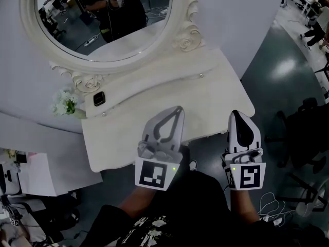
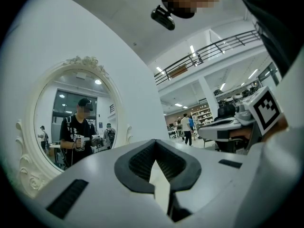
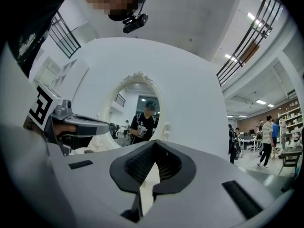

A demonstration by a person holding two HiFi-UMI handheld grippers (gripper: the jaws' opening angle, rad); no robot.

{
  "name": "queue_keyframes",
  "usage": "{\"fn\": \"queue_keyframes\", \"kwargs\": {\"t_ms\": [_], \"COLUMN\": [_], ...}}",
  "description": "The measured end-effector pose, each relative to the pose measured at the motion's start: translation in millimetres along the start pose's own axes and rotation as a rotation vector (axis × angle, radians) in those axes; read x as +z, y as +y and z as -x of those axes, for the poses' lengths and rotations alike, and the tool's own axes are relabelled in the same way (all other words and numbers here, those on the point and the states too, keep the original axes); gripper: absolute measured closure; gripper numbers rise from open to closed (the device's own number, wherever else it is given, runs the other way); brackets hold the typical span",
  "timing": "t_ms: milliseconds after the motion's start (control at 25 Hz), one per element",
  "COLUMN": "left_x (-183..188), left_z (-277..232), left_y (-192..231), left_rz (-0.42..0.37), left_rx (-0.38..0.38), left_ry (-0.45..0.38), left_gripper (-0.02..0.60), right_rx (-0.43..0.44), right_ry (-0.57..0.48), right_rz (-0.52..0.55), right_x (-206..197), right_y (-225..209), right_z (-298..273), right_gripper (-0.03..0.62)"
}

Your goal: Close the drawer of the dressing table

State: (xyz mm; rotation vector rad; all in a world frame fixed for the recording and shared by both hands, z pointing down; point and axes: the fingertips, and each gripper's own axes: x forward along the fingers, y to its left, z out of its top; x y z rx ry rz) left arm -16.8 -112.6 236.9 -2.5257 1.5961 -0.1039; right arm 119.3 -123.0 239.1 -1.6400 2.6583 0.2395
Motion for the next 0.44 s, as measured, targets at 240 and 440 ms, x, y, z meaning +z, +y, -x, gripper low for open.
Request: {"fn": "queue_keyframes", "kwargs": {"t_ms": [240, 440], "left_x": [2.3, 0.6], "left_z": [-0.8, -4.8], "left_y": [-4.4, -6.3], "left_rz": [-0.016, -0.010], "left_rx": [-0.007, -0.007], "left_ry": [-0.001, 0.004], "left_gripper": [0.580, 0.580], "right_rx": [-0.014, -0.012], "right_ry": [-0.005, 0.000], "right_rz": [-0.004, -0.010], "right_x": [-1.5, -5.9], "right_y": [-4.6, -7.9], "right_z": [4.6, 5.1], "right_gripper": [0.597, 0.597]}}
